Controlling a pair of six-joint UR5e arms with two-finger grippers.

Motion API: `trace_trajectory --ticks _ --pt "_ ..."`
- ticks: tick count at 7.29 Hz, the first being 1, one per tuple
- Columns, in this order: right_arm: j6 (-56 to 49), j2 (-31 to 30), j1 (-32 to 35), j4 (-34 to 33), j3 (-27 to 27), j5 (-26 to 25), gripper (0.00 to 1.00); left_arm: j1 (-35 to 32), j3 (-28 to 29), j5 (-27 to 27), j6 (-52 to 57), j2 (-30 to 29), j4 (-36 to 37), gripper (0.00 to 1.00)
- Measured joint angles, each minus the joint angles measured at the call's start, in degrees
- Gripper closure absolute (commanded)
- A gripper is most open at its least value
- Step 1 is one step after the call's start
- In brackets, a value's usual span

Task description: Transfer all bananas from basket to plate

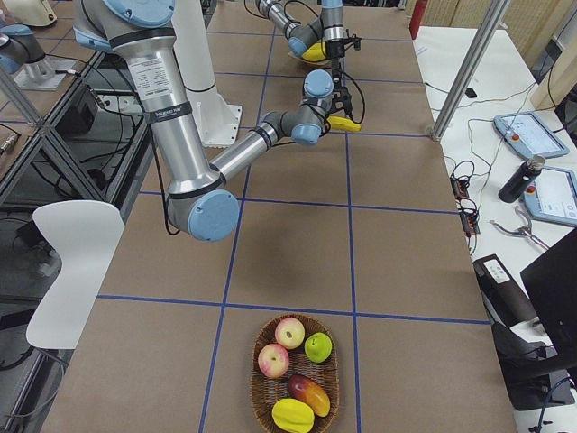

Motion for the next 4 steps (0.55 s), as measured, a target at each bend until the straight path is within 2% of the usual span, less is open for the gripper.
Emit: trace_trajectory --ticks 4 --pt "4.77 2.44 -3.64 6.91 -0.39 -2.51 1.00 1.64 0.01 -0.05 -4.79 -1.79 -5.47 0.01"
